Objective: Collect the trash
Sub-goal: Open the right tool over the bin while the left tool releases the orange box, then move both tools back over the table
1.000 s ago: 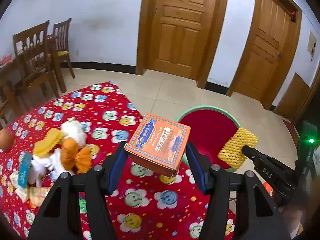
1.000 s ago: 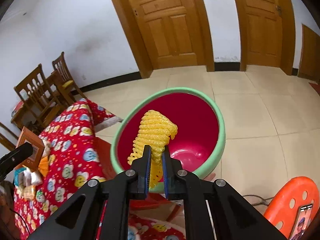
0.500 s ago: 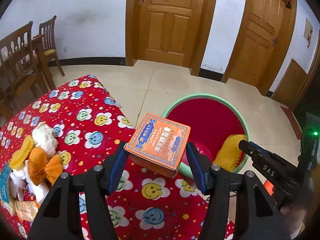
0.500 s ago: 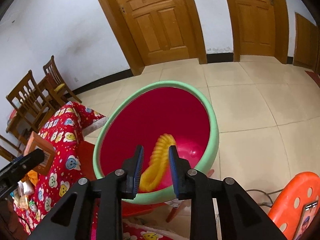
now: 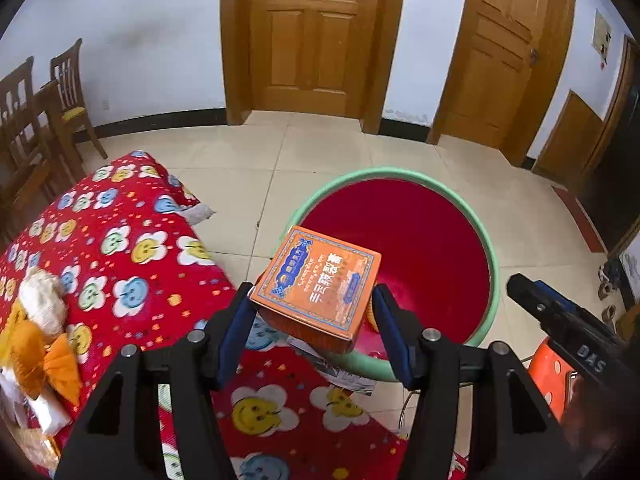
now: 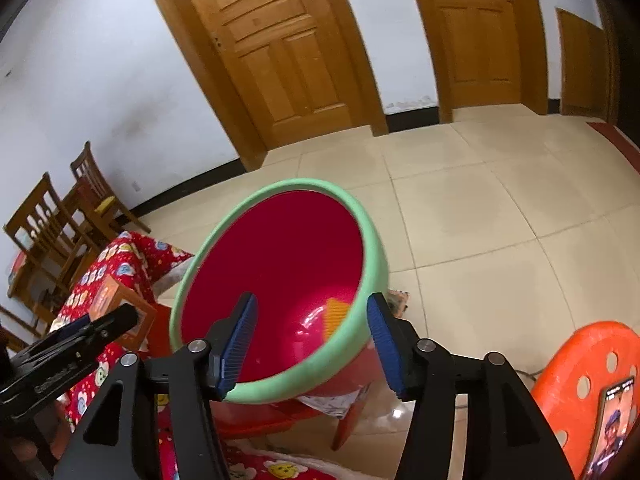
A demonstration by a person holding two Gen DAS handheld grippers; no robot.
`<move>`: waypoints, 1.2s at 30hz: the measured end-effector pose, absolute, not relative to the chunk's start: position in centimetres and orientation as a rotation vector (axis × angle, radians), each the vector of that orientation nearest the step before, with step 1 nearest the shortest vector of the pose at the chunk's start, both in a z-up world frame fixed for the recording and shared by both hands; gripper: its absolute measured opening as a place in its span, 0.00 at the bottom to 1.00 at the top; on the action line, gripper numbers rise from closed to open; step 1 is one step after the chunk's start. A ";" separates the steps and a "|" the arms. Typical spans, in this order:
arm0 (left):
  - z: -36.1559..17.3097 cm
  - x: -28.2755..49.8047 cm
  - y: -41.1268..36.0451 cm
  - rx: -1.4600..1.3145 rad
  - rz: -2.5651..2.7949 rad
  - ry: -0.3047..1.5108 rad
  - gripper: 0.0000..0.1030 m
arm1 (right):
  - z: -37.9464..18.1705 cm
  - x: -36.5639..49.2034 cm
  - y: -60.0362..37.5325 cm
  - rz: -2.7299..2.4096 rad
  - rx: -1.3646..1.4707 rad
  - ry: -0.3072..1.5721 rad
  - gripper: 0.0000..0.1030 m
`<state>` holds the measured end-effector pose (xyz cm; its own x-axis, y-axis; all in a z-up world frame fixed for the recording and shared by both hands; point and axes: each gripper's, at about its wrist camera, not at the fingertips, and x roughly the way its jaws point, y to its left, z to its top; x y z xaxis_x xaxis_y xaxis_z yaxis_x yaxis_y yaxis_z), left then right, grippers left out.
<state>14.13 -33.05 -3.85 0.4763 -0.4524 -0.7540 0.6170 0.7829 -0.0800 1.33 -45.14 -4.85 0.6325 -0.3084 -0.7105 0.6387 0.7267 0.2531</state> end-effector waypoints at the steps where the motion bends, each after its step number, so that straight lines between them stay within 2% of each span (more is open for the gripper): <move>1: -4.0 14.2 -33.3 0.219 -0.662 0.855 0.58 | -4.9 1.0 -45.3 -0.578 0.531 0.690 0.60; 9: -5.5 14.3 -35.1 0.249 -0.670 0.887 0.60 | -5.1 -0.2 -46.3 -0.607 0.566 0.688 0.66; 14: -5.2 14.3 -34.9 0.244 -0.659 0.877 0.73 | -5.1 0.0 -46.1 -0.609 0.573 0.686 0.68; 23: -4.0 14.0 -33.1 0.214 -0.620 0.860 0.81 | -4.5 -0.2 -45.4 -0.595 0.563 0.675 0.71; 36: -2.1 13.1 -27.9 0.137 -0.539 0.849 0.84 | -3.1 -0.7 -43.3 -0.546 0.548 0.665 0.73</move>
